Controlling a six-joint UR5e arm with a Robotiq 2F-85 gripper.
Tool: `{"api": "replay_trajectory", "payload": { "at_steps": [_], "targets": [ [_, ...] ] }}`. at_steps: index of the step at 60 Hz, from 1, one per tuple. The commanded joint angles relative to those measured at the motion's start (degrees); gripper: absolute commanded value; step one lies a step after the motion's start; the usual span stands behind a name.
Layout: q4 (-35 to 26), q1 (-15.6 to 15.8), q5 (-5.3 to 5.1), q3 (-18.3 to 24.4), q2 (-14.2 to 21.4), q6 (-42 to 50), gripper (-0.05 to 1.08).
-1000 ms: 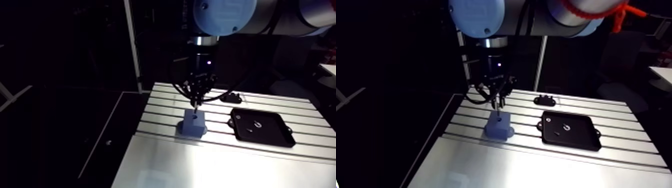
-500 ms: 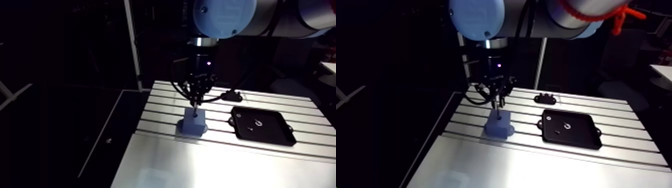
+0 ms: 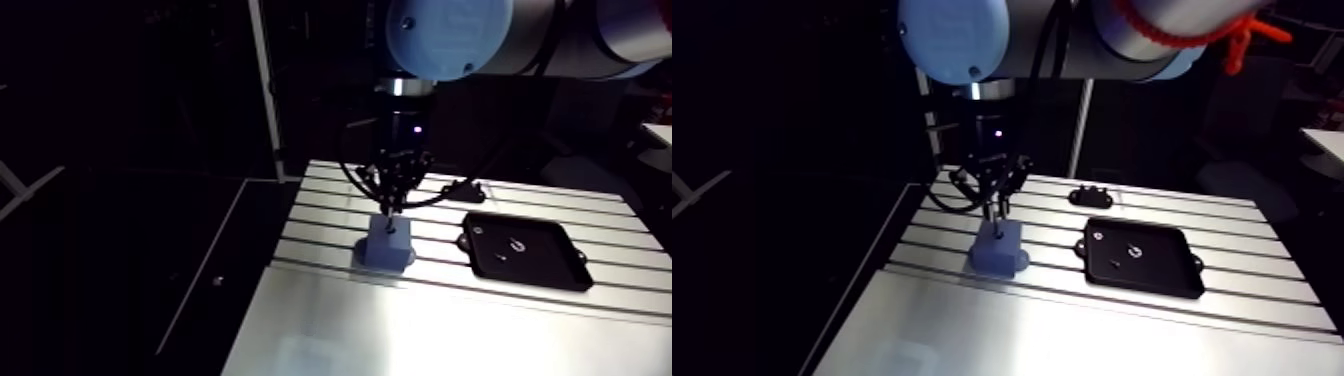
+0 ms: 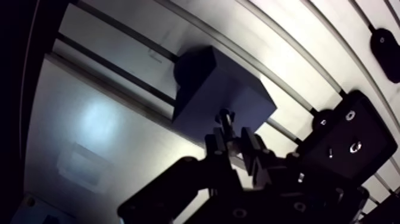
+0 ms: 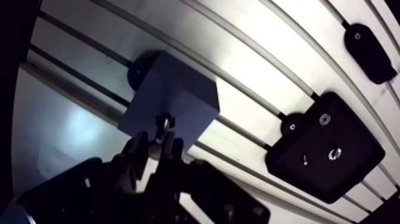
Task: Pick up the M10 bolt and insert it into the hex recess until seated.
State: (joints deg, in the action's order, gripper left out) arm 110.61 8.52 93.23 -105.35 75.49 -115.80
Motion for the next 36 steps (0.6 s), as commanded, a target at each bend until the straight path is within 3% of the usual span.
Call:
{"api": "replay_trajectory", "payload": {
  "at_steps": [1,36],
  "targets": [
    [0.00,0.00,0.07,-0.26,0.04,0.00,0.80],
    [0.09,0.00,0.07,-0.26,-0.38,0.01,0.80]
  ]
}}
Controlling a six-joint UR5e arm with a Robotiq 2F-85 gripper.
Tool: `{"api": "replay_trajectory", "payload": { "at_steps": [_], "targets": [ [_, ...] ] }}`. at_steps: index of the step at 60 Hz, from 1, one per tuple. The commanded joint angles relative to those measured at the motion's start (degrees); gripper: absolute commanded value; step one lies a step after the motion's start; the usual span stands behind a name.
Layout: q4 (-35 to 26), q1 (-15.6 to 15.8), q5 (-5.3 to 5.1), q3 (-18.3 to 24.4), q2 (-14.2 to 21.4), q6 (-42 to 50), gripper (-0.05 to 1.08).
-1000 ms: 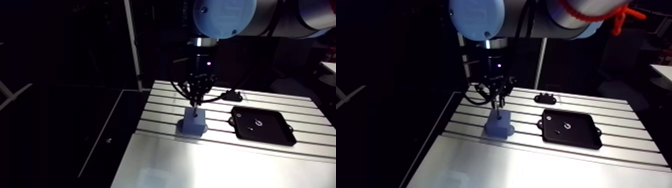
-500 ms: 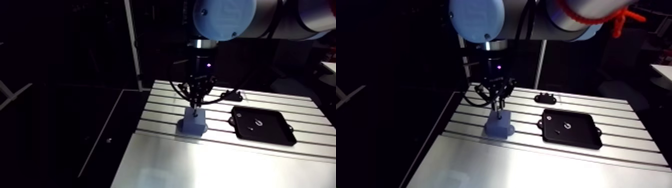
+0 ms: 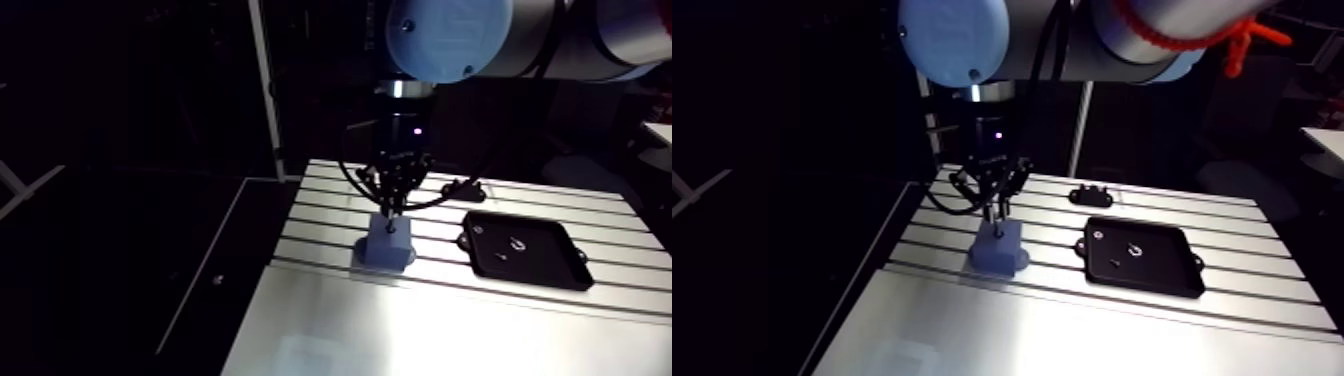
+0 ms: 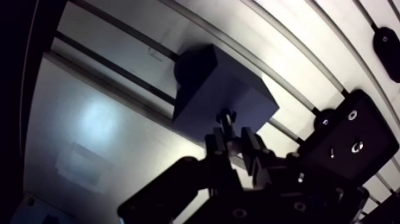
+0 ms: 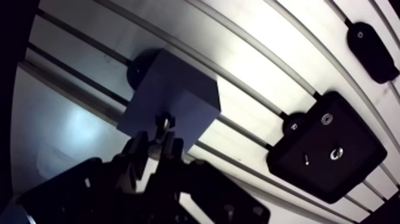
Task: Pick up the M10 bolt and insert it into the hex recess until seated.
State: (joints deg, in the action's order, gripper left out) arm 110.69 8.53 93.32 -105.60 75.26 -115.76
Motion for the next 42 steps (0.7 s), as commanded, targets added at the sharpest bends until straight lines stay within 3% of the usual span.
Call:
{"api": "replay_trajectory", "payload": {
  "at_steps": [1,42],
  "targets": [
    [0.01,0.00,-0.02,0.00,-0.15,-0.03,0.80],
    [0.71,0.00,-0.02,0.00,-0.86,-0.04,0.80]
  ]
}}
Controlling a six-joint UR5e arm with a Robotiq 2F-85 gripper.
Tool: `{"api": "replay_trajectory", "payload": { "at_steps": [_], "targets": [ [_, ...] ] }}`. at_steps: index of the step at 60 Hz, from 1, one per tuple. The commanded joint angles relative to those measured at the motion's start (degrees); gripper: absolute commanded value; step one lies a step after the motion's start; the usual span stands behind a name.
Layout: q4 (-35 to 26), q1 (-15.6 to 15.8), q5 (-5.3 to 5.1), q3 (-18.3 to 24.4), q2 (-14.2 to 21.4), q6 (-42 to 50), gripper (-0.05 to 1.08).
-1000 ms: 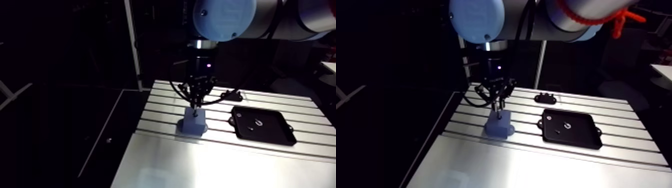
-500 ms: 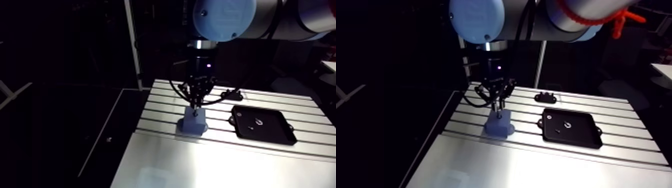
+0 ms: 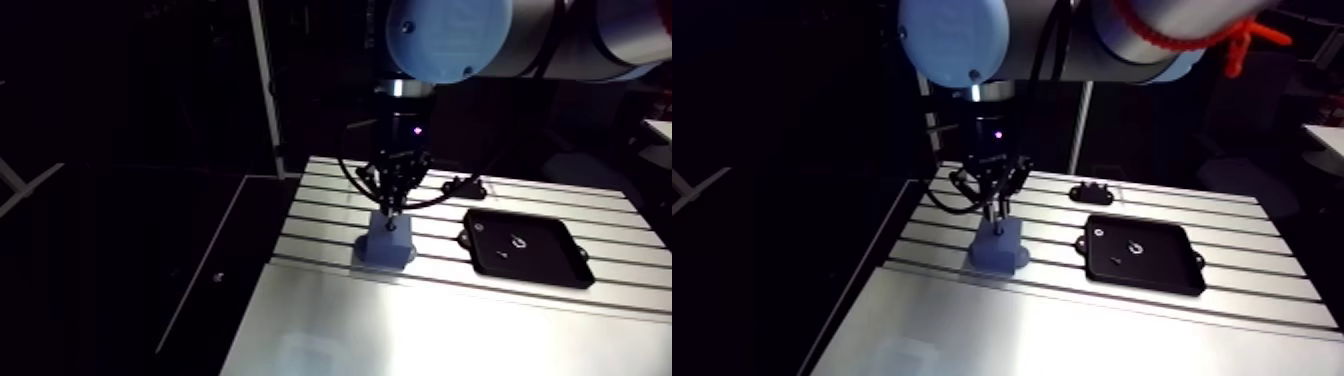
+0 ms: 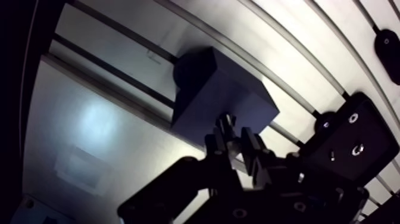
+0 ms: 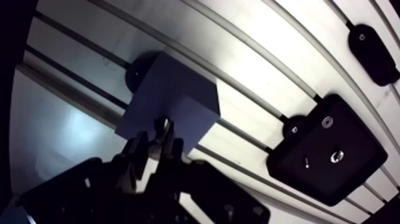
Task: Pick up the M10 bolt and insert it into the hex recess until seated.
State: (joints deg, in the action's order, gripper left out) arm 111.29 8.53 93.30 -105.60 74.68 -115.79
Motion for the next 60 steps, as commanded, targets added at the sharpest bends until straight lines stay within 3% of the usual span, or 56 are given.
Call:
{"api": "replay_trajectory", "payload": {
  "at_steps": [1,60],
  "targets": [
    [0.11,0.00,0.00,0.00,-0.28,-0.01,0.80],
    [0.86,0.00,0.18,-0.60,-0.90,-0.26,0.79]
  ]
}}
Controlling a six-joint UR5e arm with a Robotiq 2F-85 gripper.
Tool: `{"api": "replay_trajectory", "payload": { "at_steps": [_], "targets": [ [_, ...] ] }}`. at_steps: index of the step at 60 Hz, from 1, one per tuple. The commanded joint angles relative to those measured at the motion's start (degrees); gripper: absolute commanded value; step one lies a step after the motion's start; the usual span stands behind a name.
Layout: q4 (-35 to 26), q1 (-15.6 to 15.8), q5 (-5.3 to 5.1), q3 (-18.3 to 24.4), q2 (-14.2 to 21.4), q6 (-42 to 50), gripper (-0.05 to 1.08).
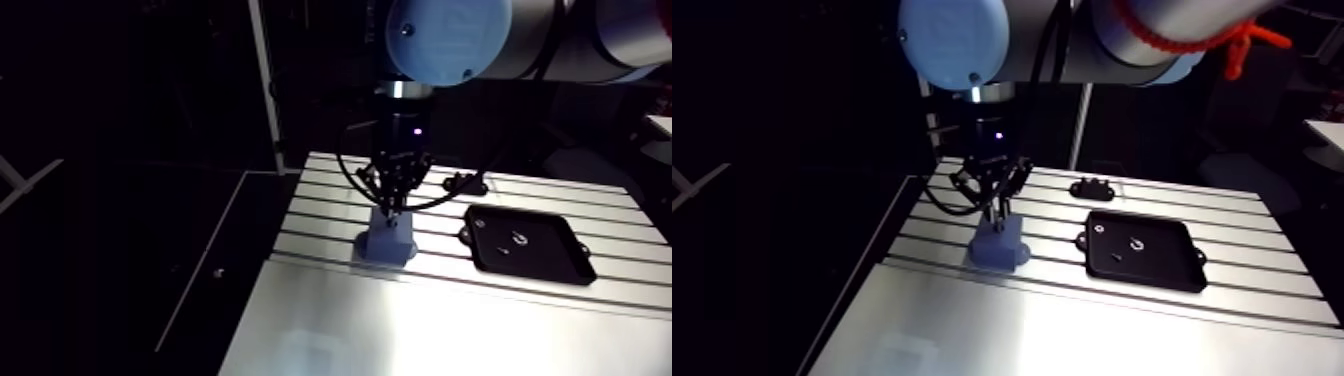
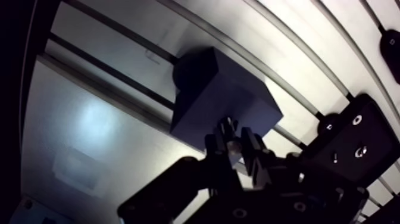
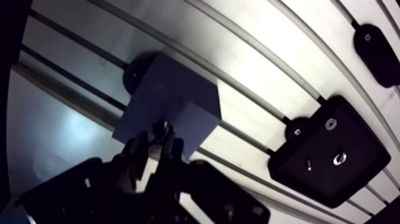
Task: Pick up the M10 bolt and insert it into the hex recess until seated.
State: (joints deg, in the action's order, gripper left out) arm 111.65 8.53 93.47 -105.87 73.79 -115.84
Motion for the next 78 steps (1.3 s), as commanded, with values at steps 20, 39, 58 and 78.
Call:
{"api": "replay_trajectory", "payload": {
  "at_steps": [20,39,58,78],
  "targets": [
    [1.60,0.00,0.09,-0.79,0.16,-0.84,0.00],
    [2.04,-0.09,0.02,-0.62,0.41,-0.76,0.00],
    [2.04,-0.09,-0.16,-0.37,0.85,0.09,0.00],
    [2.14,-0.10,-0.44,-0.09,1.48,6.46,0.34]
  ]
}}
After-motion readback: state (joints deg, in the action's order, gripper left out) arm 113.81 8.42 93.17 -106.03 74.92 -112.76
